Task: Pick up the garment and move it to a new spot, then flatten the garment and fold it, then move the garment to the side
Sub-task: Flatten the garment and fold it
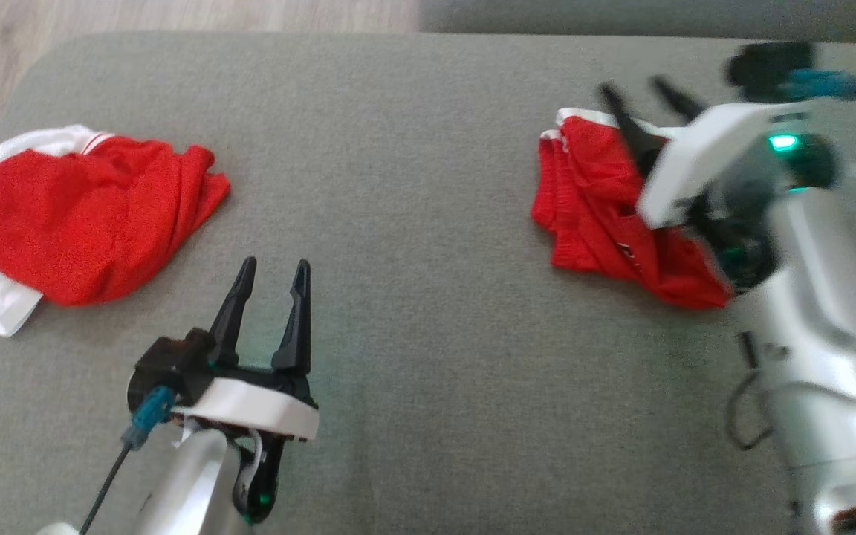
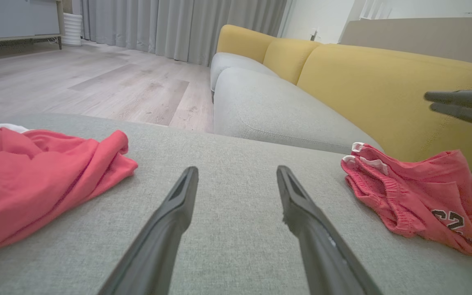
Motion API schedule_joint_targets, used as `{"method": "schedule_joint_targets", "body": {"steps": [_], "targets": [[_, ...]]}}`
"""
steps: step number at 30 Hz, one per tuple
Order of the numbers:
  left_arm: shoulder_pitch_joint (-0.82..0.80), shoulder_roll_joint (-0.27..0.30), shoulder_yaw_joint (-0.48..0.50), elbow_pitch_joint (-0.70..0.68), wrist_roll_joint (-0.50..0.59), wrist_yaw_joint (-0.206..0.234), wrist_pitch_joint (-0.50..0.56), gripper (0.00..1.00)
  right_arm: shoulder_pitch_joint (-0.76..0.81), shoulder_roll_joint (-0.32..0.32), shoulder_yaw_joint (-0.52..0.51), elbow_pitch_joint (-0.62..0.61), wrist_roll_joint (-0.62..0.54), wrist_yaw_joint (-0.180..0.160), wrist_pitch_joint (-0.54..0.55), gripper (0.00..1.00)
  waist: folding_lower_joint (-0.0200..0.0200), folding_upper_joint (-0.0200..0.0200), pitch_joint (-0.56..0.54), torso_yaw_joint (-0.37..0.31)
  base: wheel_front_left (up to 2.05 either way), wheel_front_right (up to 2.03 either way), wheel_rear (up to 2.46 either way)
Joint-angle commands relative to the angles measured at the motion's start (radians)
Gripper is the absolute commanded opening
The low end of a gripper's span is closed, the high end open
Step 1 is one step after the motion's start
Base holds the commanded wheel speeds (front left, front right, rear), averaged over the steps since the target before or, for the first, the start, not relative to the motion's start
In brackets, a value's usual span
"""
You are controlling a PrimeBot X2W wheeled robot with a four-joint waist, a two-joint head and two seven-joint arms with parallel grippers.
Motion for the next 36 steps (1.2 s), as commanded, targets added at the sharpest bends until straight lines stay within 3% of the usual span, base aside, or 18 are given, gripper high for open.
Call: {"method": "schedule_joint_targets", "body": {"steps": [1, 7, 10, 11, 12, 13, 16, 20, 28, 31, 32, 33, 36], "targets": [[-0.002, 0.019, 0.037, -0.025, 0.007, 0.002, -0.008, 1.00, -0.008, -0.029, -0.021, -0.052, -0.016, -0.001, -0.015, 1.00, 0.0000, -0.0001, -0.019, -0.019, 0.00, 0.00, 0.00], [0.005, 0.023, 0.033, -0.031, 0.011, 0.002, -0.008, 1.00, 0.088, -0.169, -0.135, -0.053, -0.115, -0.001, -0.041, 1.00, 0.0000, -0.0001, -0.026, -0.034, 0.00, 0.00, 0.00], [-0.003, 0.025, 0.029, -0.037, 0.010, 0.002, -0.008, 1.00, 0.115, -0.192, -0.156, -0.022, -0.157, -0.001, -0.065, 1.00, 0.0000, -0.0001, -0.013, -0.031, 0.00, 0.00, 0.00], [-0.006, 0.027, 0.027, -0.039, 0.010, 0.002, -0.008, 1.00, 0.118, -0.188, -0.154, -0.010, -0.159, -0.001, -0.072, 0.76, 0.0000, -0.0001, -0.007, -0.030, 0.00, 0.00, 0.00], [-0.009, 0.028, 0.025, -0.039, 0.010, 0.002, -0.008, 1.00, 0.118, -0.182, -0.147, 0.000, -0.160, -0.001, -0.083, 0.31, 0.0000, -0.0001, -0.002, -0.029, 0.00, 0.00, 0.00], [-0.013, 0.029, 0.023, -0.040, 0.009, 0.002, -0.008, 1.00, 0.115, -0.177, -0.129, 0.009, -0.161, -0.001, -0.096, 0.00, 0.0000, -0.0001, 0.003, -0.028, 0.00, 0.00, 0.00], [-0.020, 0.033, 0.028, -0.039, 0.011, 0.002, -0.008, 1.00, 0.101, -0.158, -0.052, 0.050, -0.162, -0.001, -0.120, 0.00, 0.0000, -0.0001, 0.014, -0.029, 0.00, 0.00, 0.00], [-0.020, 0.038, 0.034, -0.037, 0.012, 0.002, -0.008, 1.00, 0.095, -0.115, 0.124, 0.075, -0.109, -0.001, -0.104, 0.00, 0.0000, -0.0001, 0.014, -0.036, 0.00, 0.00, 0.00], [-0.006, 0.036, 0.064, -0.032, 0.016, 0.002, -0.008, 1.00, 0.163, -0.072, 0.492, -0.063, 0.070, -0.001, -0.114, 0.00, 0.0000, -0.0001, -0.015, -0.082, 0.00, 0.00, 0.00], [0.003, 0.037, 0.080, -0.033, 0.018, 0.002, -0.008, 1.00, 0.180, -0.072, 0.506, -0.109, 0.104, -0.001, -0.176, 0.00, 0.0000, -0.0001, -0.031, -0.102, 0.00, 0.00, 0.00], [0.009, 0.037, 0.088, -0.033, 0.018, 0.002, -0.008, 1.00, 0.188, -0.072, 0.492, -0.124, 0.109, -0.001, -0.208, 0.16, 0.0000, -0.0001, -0.038, -0.108, 0.00, 0.00, 0.00], [0.015, 0.036, 0.097, -0.034, 0.019, 0.002, -0.008, 1.00, 0.197, -0.074, 0.473, -0.137, 0.110, -0.001, -0.239, 1.00, 0.0000, -0.0001, -0.045, -0.115, 0.00, 0.00, 0.00], [0.037, 0.035, 0.124, -0.034, 0.024, 0.002, -0.008, 1.00, 0.242, -0.072, 0.365, -0.173, 0.097, -0.001, -0.339, 1.00, 0.0000, -0.0001, -0.073, -0.135, 0.00, 0.00, 0.00]]}}
